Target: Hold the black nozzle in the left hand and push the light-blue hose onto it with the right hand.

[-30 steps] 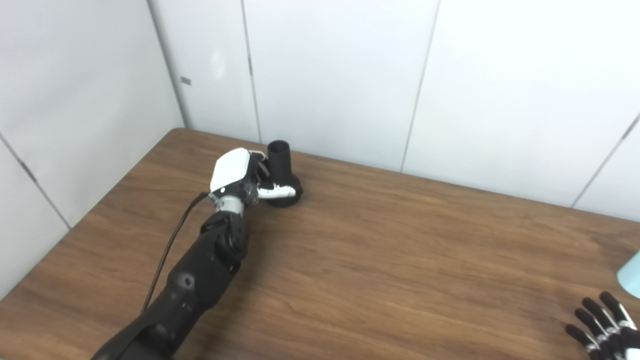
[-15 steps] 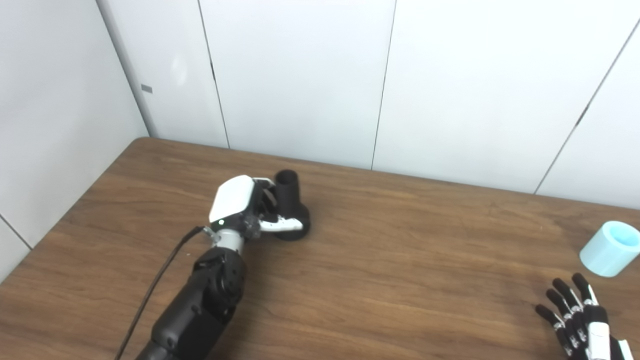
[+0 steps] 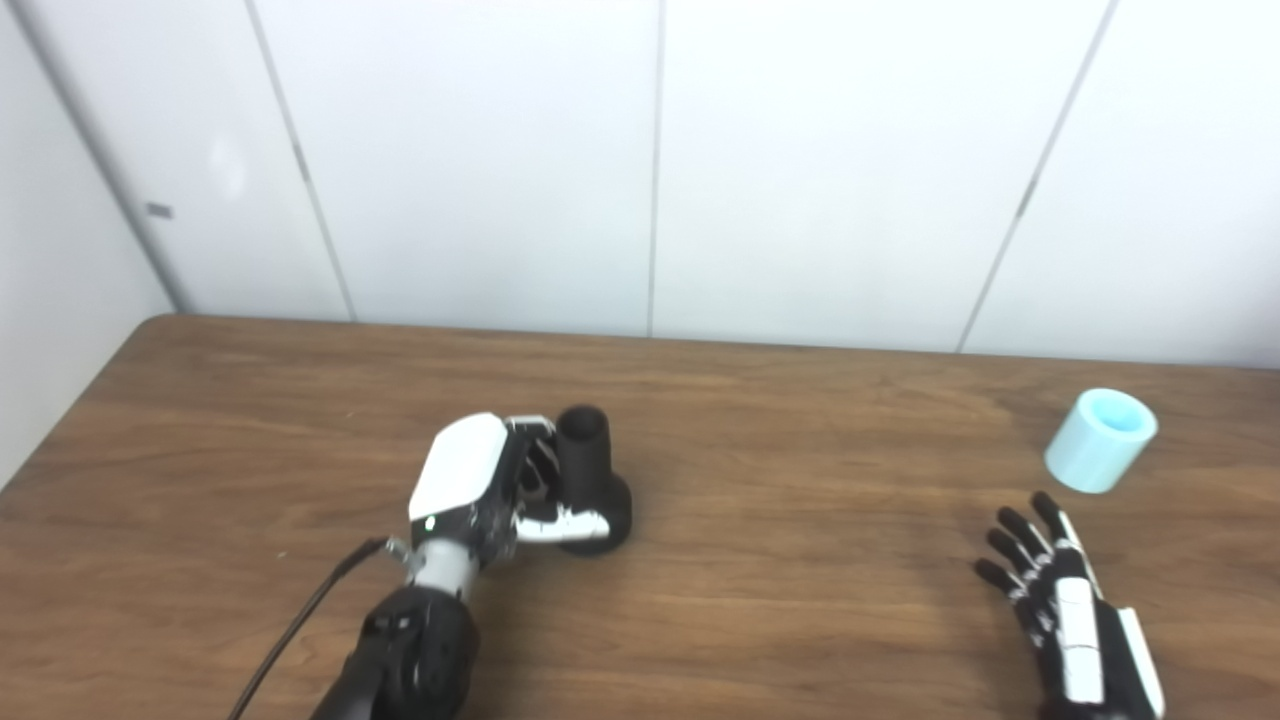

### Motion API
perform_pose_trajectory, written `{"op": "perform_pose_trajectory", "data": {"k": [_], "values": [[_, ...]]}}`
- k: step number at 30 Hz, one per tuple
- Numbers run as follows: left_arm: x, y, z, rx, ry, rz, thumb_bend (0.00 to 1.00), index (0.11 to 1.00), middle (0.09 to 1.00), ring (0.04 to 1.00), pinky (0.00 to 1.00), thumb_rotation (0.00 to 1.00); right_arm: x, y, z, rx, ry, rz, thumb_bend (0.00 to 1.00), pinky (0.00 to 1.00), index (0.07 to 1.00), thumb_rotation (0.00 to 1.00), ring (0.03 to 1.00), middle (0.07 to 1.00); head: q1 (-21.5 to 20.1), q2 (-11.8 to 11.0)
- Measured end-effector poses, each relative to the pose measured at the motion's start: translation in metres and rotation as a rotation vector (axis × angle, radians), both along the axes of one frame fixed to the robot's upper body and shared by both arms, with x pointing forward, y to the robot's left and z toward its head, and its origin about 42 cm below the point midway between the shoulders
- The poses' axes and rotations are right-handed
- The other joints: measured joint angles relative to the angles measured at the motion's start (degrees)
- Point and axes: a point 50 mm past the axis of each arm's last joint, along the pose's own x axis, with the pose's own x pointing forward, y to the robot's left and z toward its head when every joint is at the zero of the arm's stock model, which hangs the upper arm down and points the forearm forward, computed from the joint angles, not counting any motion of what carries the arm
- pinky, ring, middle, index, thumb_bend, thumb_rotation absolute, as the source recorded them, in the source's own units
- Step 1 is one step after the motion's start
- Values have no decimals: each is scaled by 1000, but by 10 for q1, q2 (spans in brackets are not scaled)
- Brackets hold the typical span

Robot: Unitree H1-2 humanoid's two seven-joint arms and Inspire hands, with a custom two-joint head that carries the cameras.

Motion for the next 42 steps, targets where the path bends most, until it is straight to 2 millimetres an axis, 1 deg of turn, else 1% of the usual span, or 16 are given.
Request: {"op": "perform_pose_trajectory", "data": {"k": [5, 9, 12, 15, 16, 18, 21, 24, 26, 27, 28, 31, 34, 37, 40, 42], "values": [[-13, -22, -3, -6, 6, -48, 505, 482, 503, 471, 543, 0, 4, 0, 6, -18, 11, 6, 550, 795, 951, 989, 878, 882, -10, 0], [-18, -35, -5, 10, -6, -85, 505, 486, 494, 471, 517, 0, 7, -5, 11, -29, 3, -14, 562, 777, 941, 939, 868, 875, -37, 3], [-22, -41, -7, 10, -11, -103, 506, 488, 489, 470, 509, 0, 10, -12, 23, -47, -26, -21, 563, 789, 912, 912, 871, 878, -52, 5], [-24, -47, -8, -1, -8, -112, 505, 485, 497, 470, 510, 0, 13, -25, 35, -74, -57, -36, 556, 792, 848, 836, 869, 860, -52, 5], [-25, -48, -8, 0, -7, -112, 505, 486, 496, 470, 510, 0, 14, -29, 39, -82, -69, -39, 551, 794, 839, 814, 868, 856, -67, 8], [-27, -48, -8, 6, -10, -112, 505, 486, 496, 469, 501, 0, 17, -37, 45, -96, -86, -46, 558, 794, 812, 740, 855, 838, -74, 9], [-27, -49, -8, 10, -15, -118, 505, 484, 499, 469, 503, 0, 20, -53, 54, -119, -109, -76, 578, 817, 792, 618, 842, 823, -88, 4], [-29, -51, -9, 14, -24, -134, 505, 480, 505, 470, 507, 0, 26, -73, 66, -156, -141, -115, 598, 788, 780, 521, 831, 824, -96, 2], [-30, -52, -10, 15, -28, -144, 505, 480, 507, 470, 509, 0, 31, -90, 80, -200, -171, -137, 605, 785, 777, 487, 833, 826, -99, 1], [-30, -52, -11, 14, -29, -145, 505, 479, 506, 469, 505, 0, 34, -96, 87, -225, -191, -147, 633, 737, 761, 441, 811, 807, -100, 1], [-30, -53, -11, 13, -30, -147, 505, 481, 503, 469, 504, 0, 37, -101, 95, -265, -212, -164, 662, 708, 749, 439, 788, 792, -103, 1], [-30, -54, -12, 8, -33, -155, 505, 483, 499, 469, 506, 0, 46, -111, 118, -402, -273, -225, 678, 686, 725, 407, 744, 753, -115, 0], [-30, -55, -12, 7, -35, -159, 505, 484, 496, 469, 504, 0, 53, -118, 136, -497, -312, -245, 705, 651, 726, 305, 712, 733, -120, -1], [-29, -55, -12, 10, -37, -162, 505, 481, 503, 469, 509, 0, 66, -133, 146, -596, -320, -250, 754, 663, 706, 191, 722, 734, -132, -3], [-30, -54, -13, 7, -39, -161, 505, 484, 497, 469, 509, 0, 81, -151, 152, -765, -263, -271, 797, 690, 707, 147, 745, 738, -134, -4], [-30, -53, -13, 6, -40, -159, 505, 488, 488, 469, 510, 0, 89, -157, 152, -869, -224, -276, 847, 712, 708, 145, 759, 727, -138, -3]]}}
